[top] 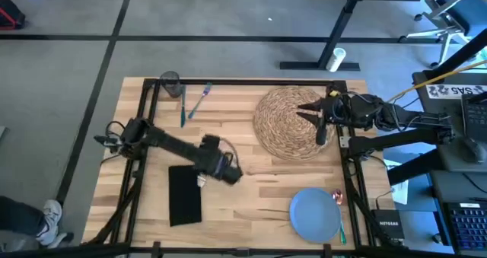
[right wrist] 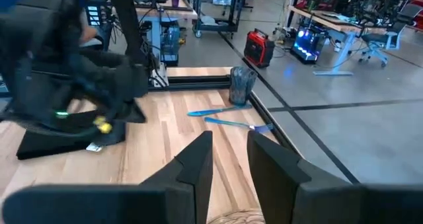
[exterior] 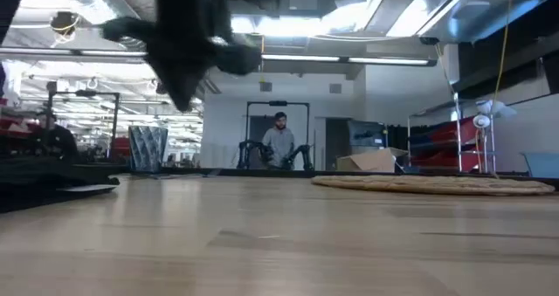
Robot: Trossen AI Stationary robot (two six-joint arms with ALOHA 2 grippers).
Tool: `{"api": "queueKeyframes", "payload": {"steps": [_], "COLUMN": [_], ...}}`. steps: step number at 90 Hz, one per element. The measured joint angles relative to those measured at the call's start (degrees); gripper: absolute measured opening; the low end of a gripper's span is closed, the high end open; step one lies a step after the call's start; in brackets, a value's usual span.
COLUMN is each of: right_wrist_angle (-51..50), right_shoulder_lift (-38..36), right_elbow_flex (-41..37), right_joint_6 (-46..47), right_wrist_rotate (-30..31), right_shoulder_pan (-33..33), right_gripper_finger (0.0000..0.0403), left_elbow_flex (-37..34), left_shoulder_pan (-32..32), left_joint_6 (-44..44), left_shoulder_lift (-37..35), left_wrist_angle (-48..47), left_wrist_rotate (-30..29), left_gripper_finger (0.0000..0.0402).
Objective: Set table place
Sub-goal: Move the blue knife to the center of the table
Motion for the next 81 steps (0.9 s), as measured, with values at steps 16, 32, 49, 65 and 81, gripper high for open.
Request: {"api": "queueKeyframes", "payload": {"steps": [16,32,49,65,81], "right_wrist_angle": [0.0,0.02,0.07,0.04,-0.21], "right_shoulder_lift": [0.0,-0.02,-0.02,-0.02,-0.02], "right_elbow_flex": [0.0,0.0,0.0,0.0,0.0], "right_joint_6": [1.33,1.7,1.71,1.54,1.54], "right_wrist_rotate": [-0.84,-1.26,-1.26,-1.27,-1.4], "right_shoulder_pan": [0.0,0.0,0.0,0.0,0.0], "right_gripper_finger": [0.0083,0.0083,0.0083,0.0083,0.0083], "left_elbow_flex": [0.0,0.0,0.0,-0.01,-0.02], "left_shoulder_pan": [6.09,9.09,10.69,11.34,10.6], "left_joint_6": [12.09,31.07,49.29,57.25,60.91], "left_shoulder_lift": [-0.36,-1.49,-1.69,-2.29,-6.33], "left_wrist_angle": [9.01,27.1,43.0,47.95,47.71], "left_wrist_rotate": [-3.44,-3.28,5.0,8.65,6.52], "left_gripper_finger": [0.0,0.0,0.0,0.0,0.0]}}
